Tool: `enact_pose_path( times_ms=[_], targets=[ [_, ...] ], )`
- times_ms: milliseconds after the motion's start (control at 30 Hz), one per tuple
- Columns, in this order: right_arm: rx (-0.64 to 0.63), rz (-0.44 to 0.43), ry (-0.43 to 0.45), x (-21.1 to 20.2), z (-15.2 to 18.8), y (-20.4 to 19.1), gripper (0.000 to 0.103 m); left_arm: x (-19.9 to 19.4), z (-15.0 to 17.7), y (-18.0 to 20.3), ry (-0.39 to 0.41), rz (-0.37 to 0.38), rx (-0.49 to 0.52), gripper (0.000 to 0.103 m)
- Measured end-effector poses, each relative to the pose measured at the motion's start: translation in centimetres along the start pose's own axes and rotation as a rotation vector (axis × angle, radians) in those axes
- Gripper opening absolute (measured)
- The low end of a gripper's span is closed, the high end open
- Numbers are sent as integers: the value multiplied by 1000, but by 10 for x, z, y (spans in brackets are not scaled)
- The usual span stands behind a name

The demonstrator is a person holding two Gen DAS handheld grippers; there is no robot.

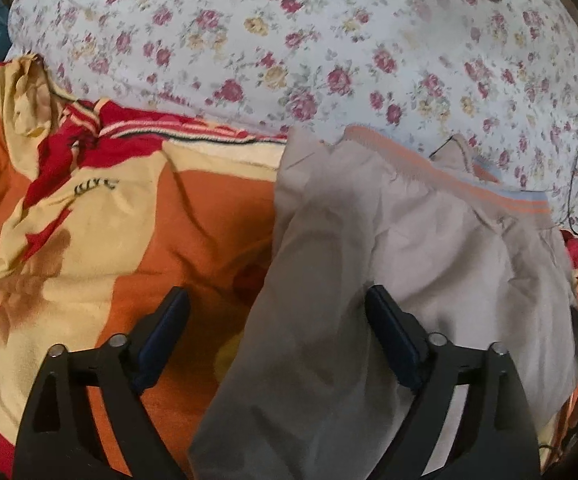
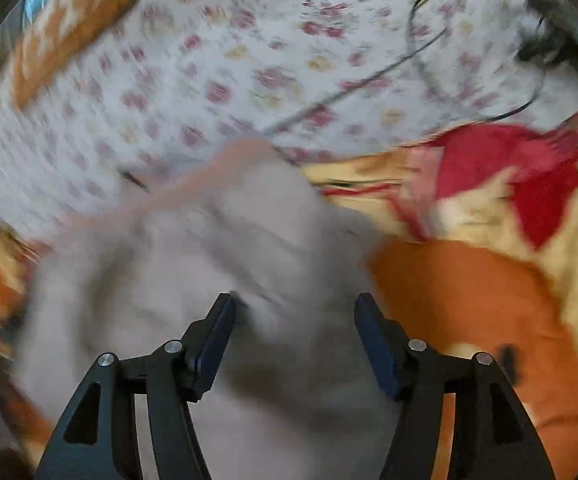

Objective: Fold large clothes

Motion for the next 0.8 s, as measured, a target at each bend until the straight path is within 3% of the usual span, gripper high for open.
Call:
enact_pose_path(
  times_ms=[33, 200, 433, 633, 800],
  targets=[
    [-14, 37, -2, 4, 5, 7, 67, 0, 2, -1, -3, 4, -7, 94],
    [106, -27, -23, -15, 3, 21, 67, -18, 8, -12, 6, 27, -66, 94],
    [-73, -159, 31, -47, -3, -80, 70, -22, 7, -16, 23, -2, -60, 94],
    [-161, -229, -18, -19, 3, -154, 53, -14, 10, -14, 1, -12, -40, 94],
    [-206, -251, -47, -1, 11, -193, 54, -10, 9, -12, -5, -23, -18, 94]
  ],
)
Point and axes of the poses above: each gripper's, at about its wrist camera, not at the fingertips, and x roughly the way its jaws point, y to its right, z to its underside, the point moved 10 cm from there along x, roughly the way its jaws point, and after that the axes turned 8 degrees about x, right-handed, at the moved point
